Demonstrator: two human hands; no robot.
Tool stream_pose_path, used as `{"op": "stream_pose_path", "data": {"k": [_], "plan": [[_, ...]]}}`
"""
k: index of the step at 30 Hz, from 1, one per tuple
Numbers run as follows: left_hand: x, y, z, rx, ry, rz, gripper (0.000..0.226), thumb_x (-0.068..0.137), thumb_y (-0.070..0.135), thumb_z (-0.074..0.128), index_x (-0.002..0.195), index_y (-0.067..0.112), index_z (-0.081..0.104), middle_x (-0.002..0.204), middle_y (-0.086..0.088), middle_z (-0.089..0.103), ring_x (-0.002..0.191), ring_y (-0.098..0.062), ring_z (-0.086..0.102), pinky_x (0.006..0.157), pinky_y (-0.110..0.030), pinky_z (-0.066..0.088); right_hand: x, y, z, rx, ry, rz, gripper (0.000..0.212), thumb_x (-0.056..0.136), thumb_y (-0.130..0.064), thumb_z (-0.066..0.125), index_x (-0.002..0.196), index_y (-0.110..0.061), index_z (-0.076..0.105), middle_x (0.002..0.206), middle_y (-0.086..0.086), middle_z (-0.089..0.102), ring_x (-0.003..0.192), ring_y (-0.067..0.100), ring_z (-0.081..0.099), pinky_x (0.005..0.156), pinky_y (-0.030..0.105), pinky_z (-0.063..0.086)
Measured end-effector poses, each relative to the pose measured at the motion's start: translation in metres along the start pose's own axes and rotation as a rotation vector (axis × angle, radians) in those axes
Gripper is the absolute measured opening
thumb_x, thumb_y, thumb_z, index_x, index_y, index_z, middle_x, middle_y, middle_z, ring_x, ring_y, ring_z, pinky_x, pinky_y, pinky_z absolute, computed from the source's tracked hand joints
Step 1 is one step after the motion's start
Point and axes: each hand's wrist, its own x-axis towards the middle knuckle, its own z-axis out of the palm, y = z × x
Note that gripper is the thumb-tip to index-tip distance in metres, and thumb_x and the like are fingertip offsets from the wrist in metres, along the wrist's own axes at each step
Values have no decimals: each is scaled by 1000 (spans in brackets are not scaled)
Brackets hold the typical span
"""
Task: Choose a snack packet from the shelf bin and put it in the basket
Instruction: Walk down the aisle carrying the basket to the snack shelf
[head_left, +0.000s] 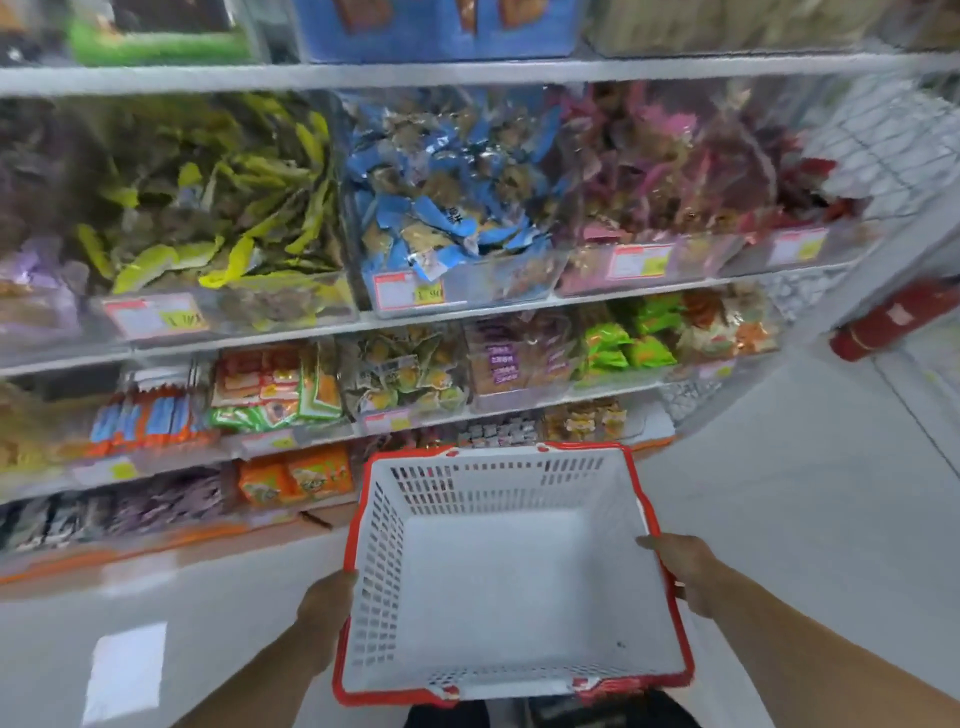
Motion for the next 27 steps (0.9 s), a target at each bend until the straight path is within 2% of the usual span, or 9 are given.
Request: {"op": "stream_pose_path", "data": {"k": [2, 3, 5, 7, 11, 15, 19, 23, 27], "plan": [[-12, -14, 8, -52, 27, -26, 25, 101, 24, 59, 101, 3, 72, 83, -17, 78, 73, -36, 77, 59, -40, 61, 13, -15, -1, -70, -31, -27, 31, 86, -13, 77, 110, 5, 69, 101, 22, 74, 92, 38, 71, 78, 41, 58], [-13, -25, 14, -54, 58, -41, 25, 101, 25, 59, 101, 4, 73, 83, -17, 78, 73, -36, 77, 62, -43, 62, 18, -23, -3, -107, -51, -44, 30, 86, -12, 77, 109, 5, 69, 105, 22, 73, 94, 39, 70, 81, 42, 57], [-16, -44, 32, -100, 151, -55, 29, 101, 28, 59, 100, 4, 74, 83, -17, 78, 77, -40, 76, 76, -51, 63, 31, -36, -8, -167, -111, -87, 24, 88, -11, 75, 106, 3, 69, 107, 21, 73, 87, 35, 70, 71, 37, 56], [-25, -59, 55, -157, 215, -49, 28, 100, 27, 60, 98, 2, 74, 79, -17, 77, 77, -40, 74, 76, -49, 62, 44, -45, -19, -210, -168, -130, 25, 90, -12, 73, 110, 3, 70, 102, 19, 74, 83, 33, 71, 67, 35, 56], [-57, -77, 103, -289, 271, -61, 21, 97, 19, 64, 92, 1, 73, 89, -23, 75, 78, -40, 71, 83, -55, 59, 52, -45, -52, -255, -185, -162, 35, 91, -12, 71, 121, 6, 65, 115, 24, 71, 101, 41, 70, 94, 50, 56], [-74, -79, 126, -310, 255, -62, 23, 97, 17, 64, 98, -3, 74, 94, -24, 74, 86, -42, 72, 88, -57, 58, 52, -43, -71, -242, -159, -174, 36, 92, -11, 70, 123, 7, 63, 115, 25, 70, 101, 42, 69, 94, 55, 56], [-66, -74, 116, -294, 251, -73, 24, 99, 20, 63, 99, -2, 73, 95, -24, 74, 87, -43, 72, 84, -52, 61, 46, -34, -60, -215, -148, -125, 38, 92, -11, 69, 125, 8, 62, 117, 26, 68, 104, 43, 68, 95, 56, 55], [-50, -75, 85, -244, 220, -113, 25, 98, 22, 62, 99, -1, 73, 89, -21, 75, 75, -39, 73, 64, -41, 61, 34, -23, -38, -190, -117, -82, 41, 93, -9, 68, 128, 9, 59, 123, 28, 66, 110, 45, 65, 98, 57, 53], [-31, -66, 58, -202, 221, -107, 26, 99, 23, 60, 101, 0, 72, 93, -22, 74, 83, -41, 72, 79, -50, 62, 33, -13, -16, -187, -98, -94, 40, 94, -8, 67, 130, 10, 58, 129, 27, 63, 116, 44, 62, 102, 52, 51]]}}
